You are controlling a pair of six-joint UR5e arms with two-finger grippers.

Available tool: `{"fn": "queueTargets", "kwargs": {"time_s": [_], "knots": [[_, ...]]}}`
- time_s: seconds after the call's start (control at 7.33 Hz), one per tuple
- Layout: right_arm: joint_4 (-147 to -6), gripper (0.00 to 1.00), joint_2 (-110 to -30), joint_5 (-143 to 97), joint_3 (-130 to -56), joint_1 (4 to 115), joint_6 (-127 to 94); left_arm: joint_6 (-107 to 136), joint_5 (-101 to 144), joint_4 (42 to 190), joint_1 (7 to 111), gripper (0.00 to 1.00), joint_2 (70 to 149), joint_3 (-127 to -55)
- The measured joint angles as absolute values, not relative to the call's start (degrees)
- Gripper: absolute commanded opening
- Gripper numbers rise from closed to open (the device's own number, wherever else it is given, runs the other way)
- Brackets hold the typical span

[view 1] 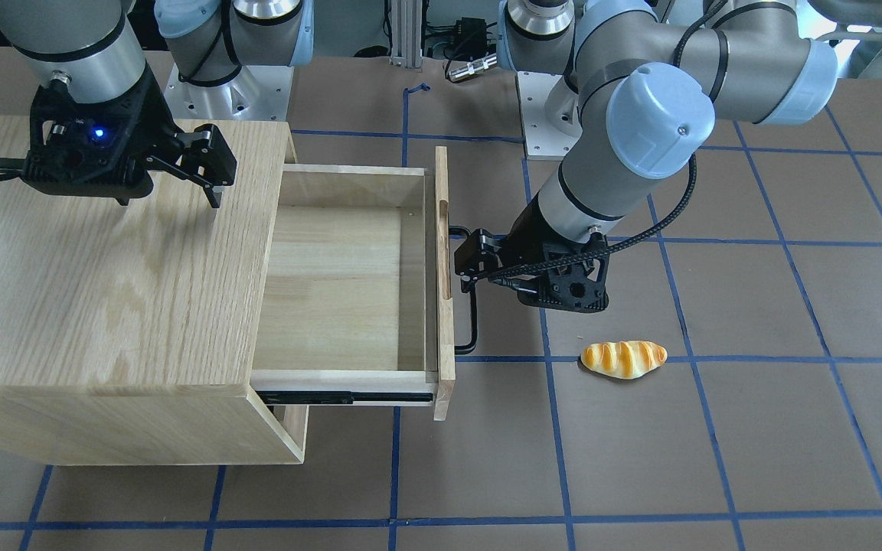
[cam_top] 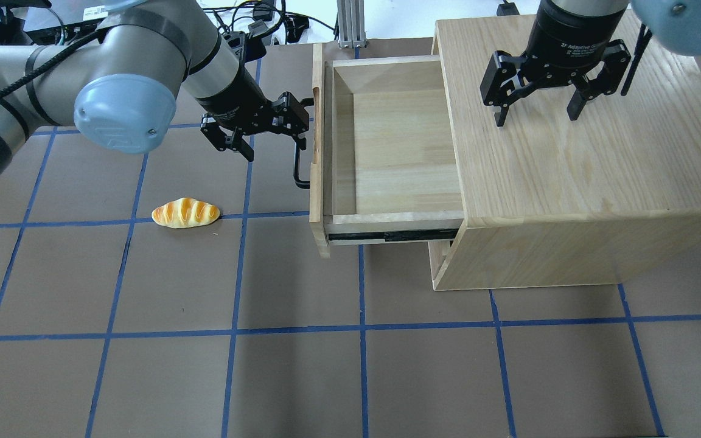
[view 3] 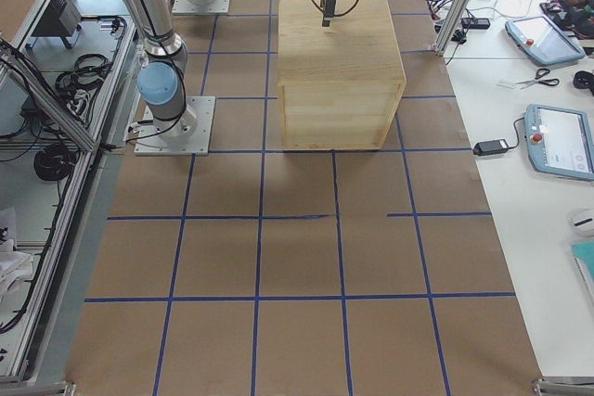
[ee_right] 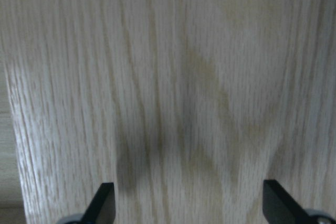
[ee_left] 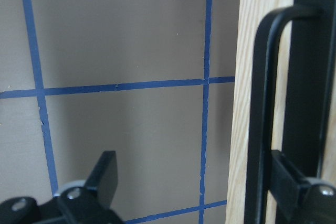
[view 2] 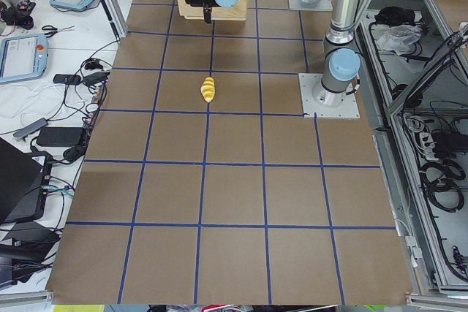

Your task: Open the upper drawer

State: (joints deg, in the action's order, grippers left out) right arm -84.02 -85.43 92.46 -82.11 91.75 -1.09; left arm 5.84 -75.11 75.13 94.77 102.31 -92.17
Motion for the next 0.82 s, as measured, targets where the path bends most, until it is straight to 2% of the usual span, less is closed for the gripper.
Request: {"fn": "queueTargets", "kwargs": {"time_s": [0.55, 0.82], "knots": [[-84.0, 1.0, -85.4, 92.5, -82.1, 91.7, -1.1, 3.7, -76.1, 79.3, 91.8, 1.0, 100.2, -91.6], [-84.0, 1.0, -85.4, 92.5, -82.1, 91.8, -1.1, 2.3, -79.5, 85.5, 89.6, 1.0, 97.4, -88.6]]}}
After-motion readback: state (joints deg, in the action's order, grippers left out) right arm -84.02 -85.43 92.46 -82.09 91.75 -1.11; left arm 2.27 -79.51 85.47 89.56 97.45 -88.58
